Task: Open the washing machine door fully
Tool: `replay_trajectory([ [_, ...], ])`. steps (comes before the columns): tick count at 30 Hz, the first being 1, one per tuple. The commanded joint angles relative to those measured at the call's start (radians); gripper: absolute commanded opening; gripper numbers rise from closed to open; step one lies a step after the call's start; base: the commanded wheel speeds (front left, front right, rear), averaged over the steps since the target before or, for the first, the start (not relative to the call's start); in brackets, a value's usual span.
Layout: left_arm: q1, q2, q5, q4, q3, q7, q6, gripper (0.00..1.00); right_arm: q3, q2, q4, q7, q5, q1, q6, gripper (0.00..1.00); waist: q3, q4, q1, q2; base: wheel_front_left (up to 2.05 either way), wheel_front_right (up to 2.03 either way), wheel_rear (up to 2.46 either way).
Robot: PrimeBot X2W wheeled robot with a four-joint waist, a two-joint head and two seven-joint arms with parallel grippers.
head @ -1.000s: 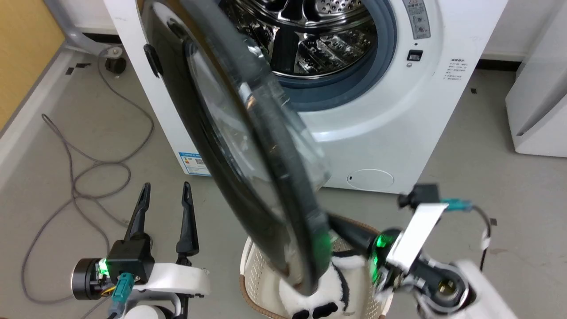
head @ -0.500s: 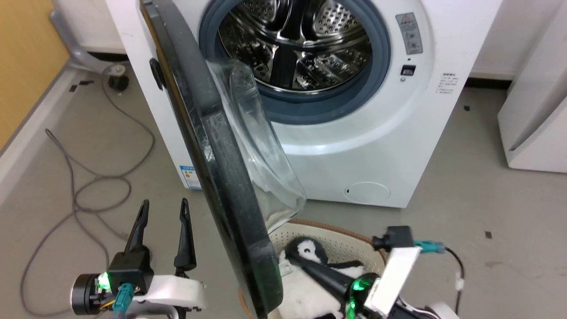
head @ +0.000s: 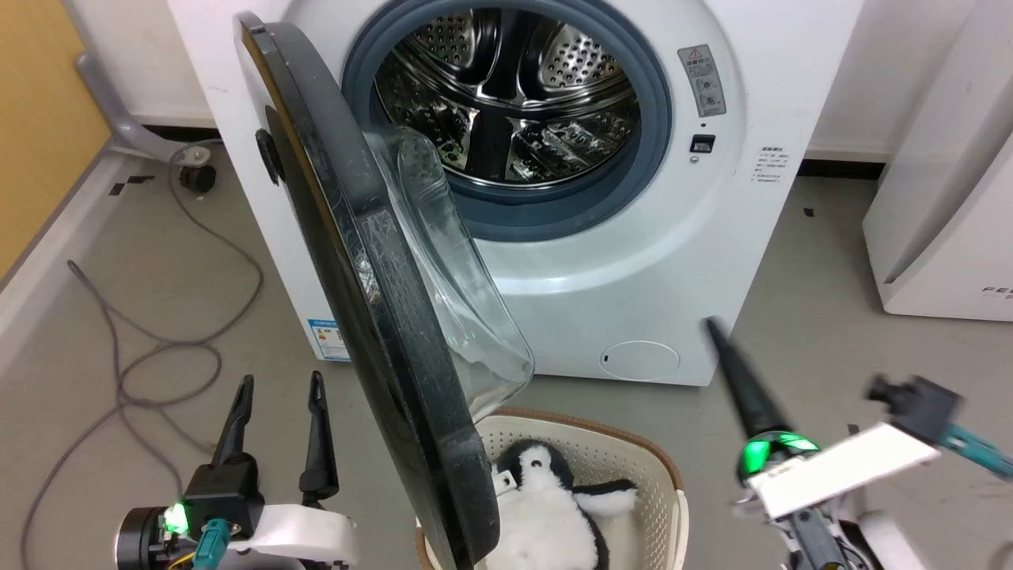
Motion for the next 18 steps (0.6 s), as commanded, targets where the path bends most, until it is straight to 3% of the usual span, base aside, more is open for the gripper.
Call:
replay_trajectory([
  [1, 0.017, 0.001, 0.005, 0.003, 0.006, -0.005, -0.006, 1.00, 0.001, -0.022, -0.001, -0.059, -0.052, 0.015, 0.001, 0.00, -0.005, -0.005, 0.0001, 0.0000, 0.00, 0.00, 0.00],
  [3, 0.020, 0.001, 0.006, 0.003, 0.010, -0.005, -0.006, 1.00, -0.016, -0.051, 0.018, -0.135, -0.154, 0.017, 0.001, 0.00, -0.009, -0.012, 0.0001, 0.0000, 0.00, 0.00, 0.00],
  [6, 0.026, 0.001, 0.006, 0.001, 0.017, -0.005, -0.006, 1.00, -0.086, -0.063, 0.043, -0.164, -0.350, 0.019, 0.001, 0.00, -0.014, -0.022, 0.0001, 0.0000, 0.00, 0.00, 0.00],
  [7, 0.028, 0.001, 0.006, 0.000, 0.020, -0.005, -0.006, 1.00, -0.137, -0.049, 0.034, -0.165, -0.424, 0.020, 0.001, 0.00, -0.014, -0.026, 0.0001, 0.0000, 0.00, 0.00, 0.00],
  [8, 0.028, 0.001, 0.006, 0.000, 0.020, -0.005, -0.006, 1.00, -0.137, -0.049, 0.034, -0.165, -0.424, 0.020, 0.001, 0.00, -0.014, -0.026, 0.0001, 0.0000, 0.00, 0.00, 0.00],
  [12, 0.032, 0.001, 0.007, -0.003, 0.026, -0.005, -0.007, 1.00, -0.292, 0.015, -0.030, -0.166, -0.750, 0.057, 0.001, 0.00, -0.014, -0.035, 0.0001, 0.0000, 0.00, 0.00, 0.00],
  [18, 0.027, 0.001, 0.010, -0.001, 0.028, -0.005, -0.012, 1.00, -0.393, 0.087, -0.059, -0.166, -0.994, 0.134, 0.001, 0.00, -0.011, -0.037, 0.0001, 0.0000, 0.00, 0.00, 0.00],
])
